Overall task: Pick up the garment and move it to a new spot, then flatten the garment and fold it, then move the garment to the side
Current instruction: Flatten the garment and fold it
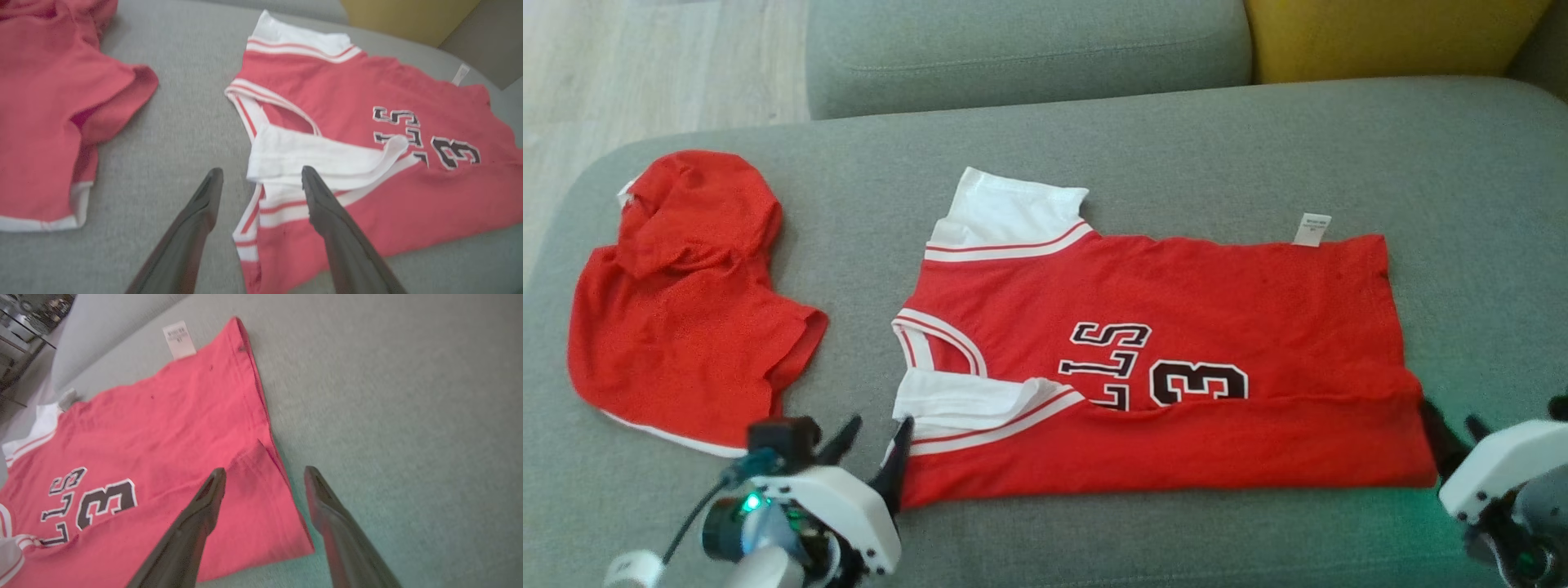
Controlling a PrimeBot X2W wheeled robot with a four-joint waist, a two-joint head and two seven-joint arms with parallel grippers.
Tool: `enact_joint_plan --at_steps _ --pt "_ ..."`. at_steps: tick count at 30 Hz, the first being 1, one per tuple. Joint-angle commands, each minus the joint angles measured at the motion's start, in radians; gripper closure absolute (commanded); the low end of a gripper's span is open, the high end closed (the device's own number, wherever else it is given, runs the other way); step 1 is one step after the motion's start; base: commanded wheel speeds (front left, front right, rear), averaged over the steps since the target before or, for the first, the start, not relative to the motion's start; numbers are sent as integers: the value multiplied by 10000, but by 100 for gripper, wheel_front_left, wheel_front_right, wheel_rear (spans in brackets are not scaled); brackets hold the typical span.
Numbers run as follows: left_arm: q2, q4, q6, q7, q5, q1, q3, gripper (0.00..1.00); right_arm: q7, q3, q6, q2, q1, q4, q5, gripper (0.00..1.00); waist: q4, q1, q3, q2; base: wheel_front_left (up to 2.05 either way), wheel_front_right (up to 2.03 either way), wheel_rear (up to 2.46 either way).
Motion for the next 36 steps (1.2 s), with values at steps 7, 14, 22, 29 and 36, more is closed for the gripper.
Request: enact_joint_plan --at_steps 7,14,22,29,36 --pt "157 -502 496 -1801 392 -1141 1038 0 -2055 565 -7 31 -879 -1246 -111 0 -339 0 475 0 0 0 0" --pt "231 -487 104 -2150 361 -2339 1275 0 -3685 1684 -7 -63 -1635 -1347 -328 0 -752 0 1282 0 0 0 0" --pt "665 434 -960 -1057 534 -4575 755 0 -4444 2795 -7 -42 -2810 -951 -526 0 -1350 0 2304 0 0 0 0" --pt "1011 1654 -1636 464 -94 -6880 522 0 -4539 3520 -7 45 -3800 -642 -732 0 -1915 0 3178 0 0 0 0" --pt "2207 2864 -1757 2556 -602 -9206 -786 0 -4718 4142 -7 184 -4910 -341 -834 0 -2550 0 4008 0 0 0 0"
